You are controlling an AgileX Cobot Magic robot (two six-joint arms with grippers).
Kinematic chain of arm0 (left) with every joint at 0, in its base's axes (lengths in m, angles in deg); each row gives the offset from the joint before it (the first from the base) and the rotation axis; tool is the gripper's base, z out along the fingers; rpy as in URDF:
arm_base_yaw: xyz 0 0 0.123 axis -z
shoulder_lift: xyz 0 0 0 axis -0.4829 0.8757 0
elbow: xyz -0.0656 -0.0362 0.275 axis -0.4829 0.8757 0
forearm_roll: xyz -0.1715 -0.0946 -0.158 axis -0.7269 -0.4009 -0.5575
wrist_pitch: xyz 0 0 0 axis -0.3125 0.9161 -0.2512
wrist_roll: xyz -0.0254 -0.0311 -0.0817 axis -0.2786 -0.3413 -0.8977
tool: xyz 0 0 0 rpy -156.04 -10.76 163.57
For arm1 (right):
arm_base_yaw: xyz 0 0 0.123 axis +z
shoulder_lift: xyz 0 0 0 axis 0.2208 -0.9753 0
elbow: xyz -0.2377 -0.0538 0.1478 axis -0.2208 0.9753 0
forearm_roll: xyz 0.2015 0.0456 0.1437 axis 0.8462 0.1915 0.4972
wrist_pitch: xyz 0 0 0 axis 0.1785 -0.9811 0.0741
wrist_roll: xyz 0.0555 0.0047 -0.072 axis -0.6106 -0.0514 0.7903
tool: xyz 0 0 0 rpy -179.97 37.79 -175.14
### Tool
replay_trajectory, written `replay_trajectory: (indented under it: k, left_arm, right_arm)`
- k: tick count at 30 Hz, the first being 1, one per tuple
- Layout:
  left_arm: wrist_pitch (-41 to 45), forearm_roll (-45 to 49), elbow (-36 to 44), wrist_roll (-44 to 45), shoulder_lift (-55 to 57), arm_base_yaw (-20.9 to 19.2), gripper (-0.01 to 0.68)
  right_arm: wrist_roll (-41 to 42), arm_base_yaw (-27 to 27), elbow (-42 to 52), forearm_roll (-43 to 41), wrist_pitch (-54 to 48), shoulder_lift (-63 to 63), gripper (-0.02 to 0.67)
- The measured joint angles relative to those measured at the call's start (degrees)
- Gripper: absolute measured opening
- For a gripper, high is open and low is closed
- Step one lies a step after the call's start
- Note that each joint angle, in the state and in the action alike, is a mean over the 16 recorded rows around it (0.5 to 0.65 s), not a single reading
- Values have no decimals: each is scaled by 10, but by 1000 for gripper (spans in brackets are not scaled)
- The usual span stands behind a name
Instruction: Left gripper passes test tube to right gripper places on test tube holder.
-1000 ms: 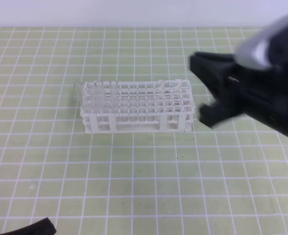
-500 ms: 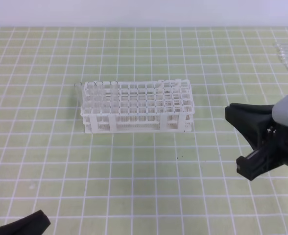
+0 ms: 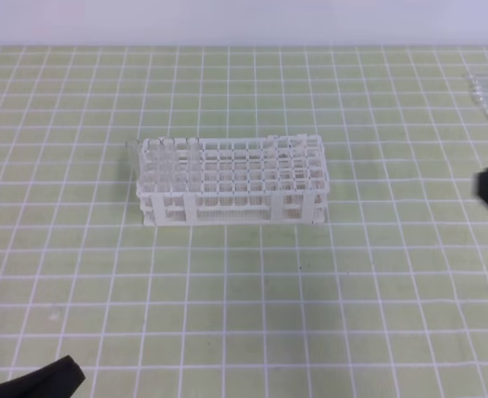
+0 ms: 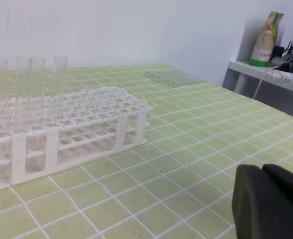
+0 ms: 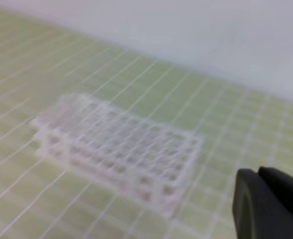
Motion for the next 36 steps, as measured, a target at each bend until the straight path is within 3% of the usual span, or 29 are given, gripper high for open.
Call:
replay_trajectory:
  k: [10,16,28,36]
  left_arm:
    - [-1,-5,-3,0,-1,0,-2]
    - [-1,-6,-3,0,-1,0,-2]
    - [-1,-6,-3,0,-1,0,-2]
    - [-1,-6,-3,0,-1,0,-2]
  right_arm:
    - [-1,-172,188,17,103,232,-16]
    - [-9,-238,282,41,129,354,-16]
    - [-20,-264,318,68,91,435,-16]
    - [102,-264,318,183,52,435,-16]
